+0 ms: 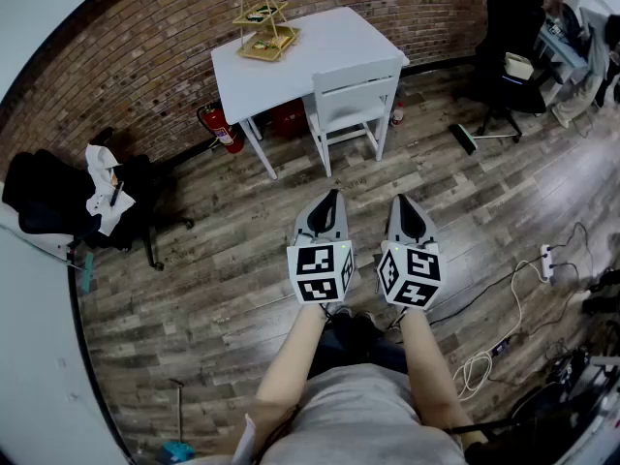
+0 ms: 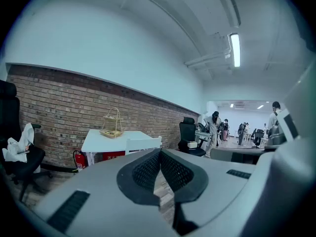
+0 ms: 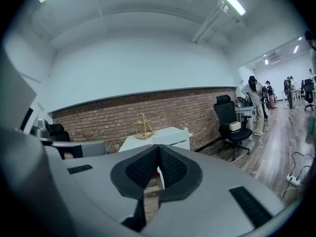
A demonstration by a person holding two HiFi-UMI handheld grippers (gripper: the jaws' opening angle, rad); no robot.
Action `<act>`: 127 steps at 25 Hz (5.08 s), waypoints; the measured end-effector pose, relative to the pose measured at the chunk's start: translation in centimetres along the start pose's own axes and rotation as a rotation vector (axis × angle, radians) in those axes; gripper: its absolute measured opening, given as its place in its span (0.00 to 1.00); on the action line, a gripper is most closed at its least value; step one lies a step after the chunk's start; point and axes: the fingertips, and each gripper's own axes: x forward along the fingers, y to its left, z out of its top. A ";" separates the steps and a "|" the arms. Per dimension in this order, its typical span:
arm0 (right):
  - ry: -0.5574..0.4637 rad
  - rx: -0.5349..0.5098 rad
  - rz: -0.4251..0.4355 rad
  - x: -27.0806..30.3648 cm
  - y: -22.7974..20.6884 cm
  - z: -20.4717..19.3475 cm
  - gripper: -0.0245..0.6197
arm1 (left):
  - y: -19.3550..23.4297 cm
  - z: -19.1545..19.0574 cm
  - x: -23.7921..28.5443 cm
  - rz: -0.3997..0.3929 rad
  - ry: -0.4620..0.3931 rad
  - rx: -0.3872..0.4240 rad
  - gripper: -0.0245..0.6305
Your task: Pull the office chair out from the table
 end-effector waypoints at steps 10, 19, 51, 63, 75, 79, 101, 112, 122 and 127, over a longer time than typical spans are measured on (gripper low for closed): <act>0.006 -0.003 0.003 0.0 -0.2 0.0 0.06 | -0.4 0.0 0.1 0.004 0.001 0.002 0.06; 0.011 -0.012 0.020 0.0 -0.1 -0.1 0.06 | -0.6 -0.1 0.2 0.003 0.005 0.008 0.06; 0.074 -0.012 0.063 8.0 -6.2 -0.6 0.06 | -0.6 -0.8 9.1 0.071 0.052 0.026 0.06; 0.071 -0.011 0.043 19.8 -5.9 2.6 0.06 | 4.3 2.6 19.9 0.033 0.049 0.027 0.06; 0.067 -0.013 0.032 30.6 -3.5 4.8 0.06 | 11.3 5.4 28.5 0.023 0.052 0.033 0.06; 0.081 -0.018 0.020 32.4 -3.7 4.8 0.06 | 12.0 5.4 30.3 0.012 0.060 0.026 0.06; 0.109 -0.039 0.029 43.6 -7.3 7.2 0.06 | 14.2 6.7 41.3 0.026 0.098 0.014 0.06; 0.146 -0.058 0.112 51.4 -11.6 8.9 0.06 | 13.4 7.7 49.3 0.080 0.130 0.015 0.06; 0.170 -0.024 0.148 56.3 -16.1 9.3 0.06 | 11.5 6.5 55.4 0.055 0.206 0.043 0.06; 0.196 -0.012 0.163 57.3 -17.1 8.7 0.06 | 10.7 5.8 56.5 0.043 0.253 0.066 0.06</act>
